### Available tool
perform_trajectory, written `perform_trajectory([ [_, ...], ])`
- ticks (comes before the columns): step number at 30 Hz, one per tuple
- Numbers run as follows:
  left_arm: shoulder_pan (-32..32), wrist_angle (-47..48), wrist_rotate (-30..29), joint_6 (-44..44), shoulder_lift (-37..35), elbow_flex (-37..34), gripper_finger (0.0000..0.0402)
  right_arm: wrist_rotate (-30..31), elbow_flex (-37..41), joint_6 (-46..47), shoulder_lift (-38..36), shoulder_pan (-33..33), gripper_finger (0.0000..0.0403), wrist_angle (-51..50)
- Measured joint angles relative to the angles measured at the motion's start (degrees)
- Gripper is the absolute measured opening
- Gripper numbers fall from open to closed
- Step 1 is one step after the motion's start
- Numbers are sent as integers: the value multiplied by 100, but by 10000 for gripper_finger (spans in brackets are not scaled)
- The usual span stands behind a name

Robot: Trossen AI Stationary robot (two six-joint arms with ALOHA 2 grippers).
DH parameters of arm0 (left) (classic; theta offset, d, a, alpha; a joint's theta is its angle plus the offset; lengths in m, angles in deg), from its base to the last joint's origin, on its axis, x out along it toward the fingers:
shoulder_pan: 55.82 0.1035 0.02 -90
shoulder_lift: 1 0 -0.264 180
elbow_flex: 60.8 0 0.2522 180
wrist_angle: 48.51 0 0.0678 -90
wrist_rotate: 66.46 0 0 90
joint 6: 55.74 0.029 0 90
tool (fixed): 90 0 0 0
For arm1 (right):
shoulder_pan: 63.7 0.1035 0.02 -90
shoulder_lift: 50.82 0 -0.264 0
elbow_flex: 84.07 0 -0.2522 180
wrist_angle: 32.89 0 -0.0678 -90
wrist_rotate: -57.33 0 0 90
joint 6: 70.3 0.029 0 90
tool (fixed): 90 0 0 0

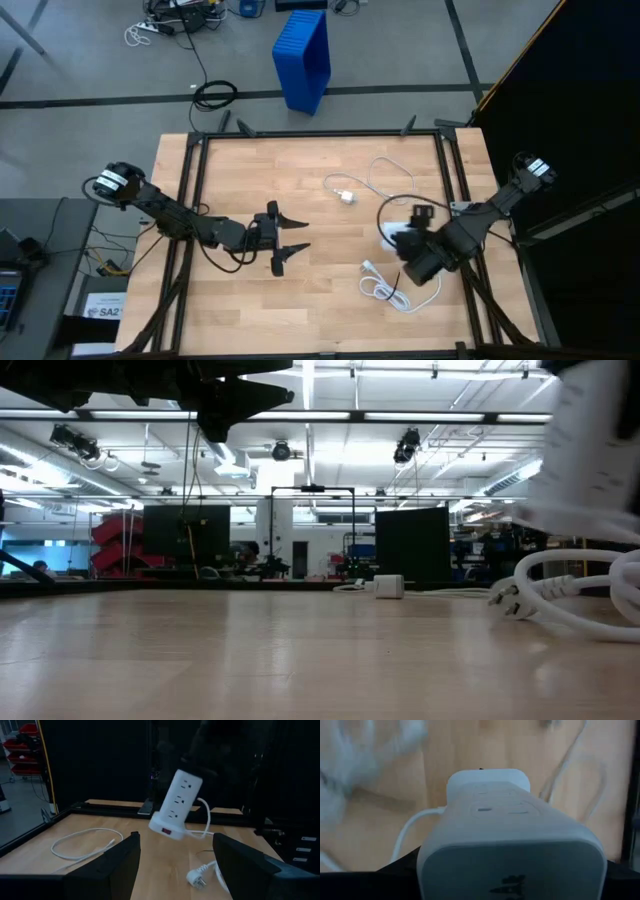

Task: Insert USB
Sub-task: Move the white outlet extension from bottom left to the center table

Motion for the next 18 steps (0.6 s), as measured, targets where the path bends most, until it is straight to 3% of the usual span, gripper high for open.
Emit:
perform_trajectory([
  [7,15,2,0,-11,0,0,234,-164,7,-1686,166,-971,260,2099],
  [11,15,11,2,-22,0,0,234,-276,19,-2422,514,-1618,260,2572],
  [18,30,55,2,-13,0,0,234,-1420,18,-3073,1443,-2536,260,3429],
])
